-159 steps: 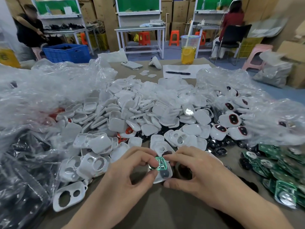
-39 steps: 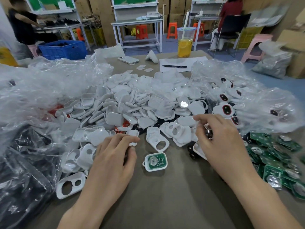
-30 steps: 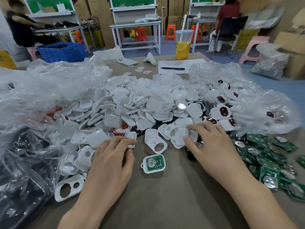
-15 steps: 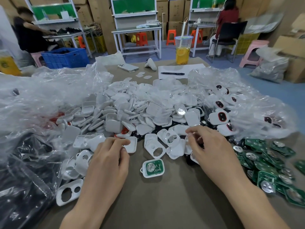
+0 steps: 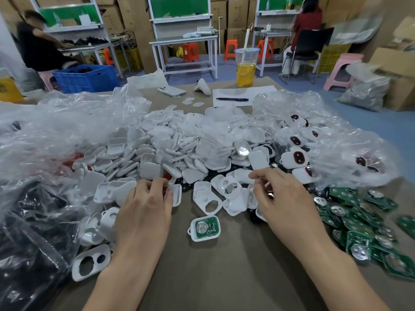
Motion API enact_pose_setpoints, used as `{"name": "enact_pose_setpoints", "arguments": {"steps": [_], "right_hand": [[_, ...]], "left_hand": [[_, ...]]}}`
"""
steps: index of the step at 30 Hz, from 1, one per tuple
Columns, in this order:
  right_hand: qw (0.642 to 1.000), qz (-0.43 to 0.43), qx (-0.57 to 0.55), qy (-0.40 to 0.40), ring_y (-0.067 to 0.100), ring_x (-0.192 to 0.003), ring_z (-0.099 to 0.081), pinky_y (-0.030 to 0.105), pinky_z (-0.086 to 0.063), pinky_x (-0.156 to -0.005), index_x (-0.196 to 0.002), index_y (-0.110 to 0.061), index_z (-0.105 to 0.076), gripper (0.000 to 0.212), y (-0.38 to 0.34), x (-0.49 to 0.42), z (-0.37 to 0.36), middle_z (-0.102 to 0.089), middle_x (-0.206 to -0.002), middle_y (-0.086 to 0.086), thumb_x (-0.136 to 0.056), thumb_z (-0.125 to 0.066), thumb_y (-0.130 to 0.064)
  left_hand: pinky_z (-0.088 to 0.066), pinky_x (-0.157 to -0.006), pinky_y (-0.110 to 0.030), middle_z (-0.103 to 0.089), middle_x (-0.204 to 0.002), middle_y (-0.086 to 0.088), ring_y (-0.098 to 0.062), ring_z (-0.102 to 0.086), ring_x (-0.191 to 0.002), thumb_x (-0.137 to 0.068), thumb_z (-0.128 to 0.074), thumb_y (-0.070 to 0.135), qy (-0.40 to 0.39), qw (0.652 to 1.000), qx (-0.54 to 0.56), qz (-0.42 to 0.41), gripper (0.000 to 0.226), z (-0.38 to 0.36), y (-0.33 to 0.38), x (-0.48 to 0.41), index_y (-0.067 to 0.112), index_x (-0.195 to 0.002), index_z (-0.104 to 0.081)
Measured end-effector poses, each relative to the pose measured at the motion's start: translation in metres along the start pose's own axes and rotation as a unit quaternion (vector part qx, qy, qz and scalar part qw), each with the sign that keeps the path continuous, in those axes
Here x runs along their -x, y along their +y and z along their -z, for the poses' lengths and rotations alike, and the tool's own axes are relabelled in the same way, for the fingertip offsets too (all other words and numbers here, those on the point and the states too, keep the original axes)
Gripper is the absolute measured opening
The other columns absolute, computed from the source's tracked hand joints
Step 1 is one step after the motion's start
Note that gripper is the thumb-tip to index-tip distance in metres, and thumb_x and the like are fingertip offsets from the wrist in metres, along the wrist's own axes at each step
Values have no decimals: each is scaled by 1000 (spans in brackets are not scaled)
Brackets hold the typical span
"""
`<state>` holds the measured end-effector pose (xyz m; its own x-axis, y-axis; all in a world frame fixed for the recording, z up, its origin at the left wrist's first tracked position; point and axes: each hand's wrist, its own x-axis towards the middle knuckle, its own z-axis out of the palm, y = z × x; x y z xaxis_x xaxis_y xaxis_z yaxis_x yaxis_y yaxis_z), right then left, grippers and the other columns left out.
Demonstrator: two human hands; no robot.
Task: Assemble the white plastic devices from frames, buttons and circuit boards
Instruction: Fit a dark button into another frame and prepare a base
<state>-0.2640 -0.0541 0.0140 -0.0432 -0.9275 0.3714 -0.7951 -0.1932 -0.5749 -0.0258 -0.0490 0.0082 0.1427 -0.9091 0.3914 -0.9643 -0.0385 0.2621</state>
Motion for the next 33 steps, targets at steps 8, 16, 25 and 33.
{"name": "enact_pose_setpoints", "arguments": {"steps": [8,16,25,33], "right_hand": [[1000,4,-3,-7,14,-95,-54,35,-44,-87,-109,-27,-66,23,-3,1,0,-60,-96,-17,-95,-47,-26],[1000,6,-12,-7,14,-95,-57,38,-46,-91,-109,-25,-67,22,-4,1,-1,-63,-101,-16,-95,-49,-24],[1000,7,-15,-2,14,-92,-57,38,-46,-89,-107,-26,-67,20,-4,0,-2,-63,-98,-15,-95,-51,-23],[1000,6,-26,4,14,-92,-58,39,-47,-89,-107,-26,-67,20,-4,-1,-1,-61,-97,-16,-96,-50,-23]], "left_hand": [[-49,-86,-44,-68,-110,-6,-29,-61,-103,-100,-56,26,-11,999,33,7,25,1,1,-1,14,-121,-61],[-46,-94,-44,-66,-118,-7,-28,-59,-111,-101,-53,26,-23,999,34,27,37,-2,1,-2,9,-134,-59],[-46,-94,-44,-64,-115,-7,-27,-58,-106,-100,-52,26,-25,998,43,33,32,-2,-1,-3,12,-128,-61],[-50,-86,-42,-64,-115,-5,-25,-58,-106,-100,-53,25,11,994,101,36,32,0,2,-2,12,-128,-64]]}}
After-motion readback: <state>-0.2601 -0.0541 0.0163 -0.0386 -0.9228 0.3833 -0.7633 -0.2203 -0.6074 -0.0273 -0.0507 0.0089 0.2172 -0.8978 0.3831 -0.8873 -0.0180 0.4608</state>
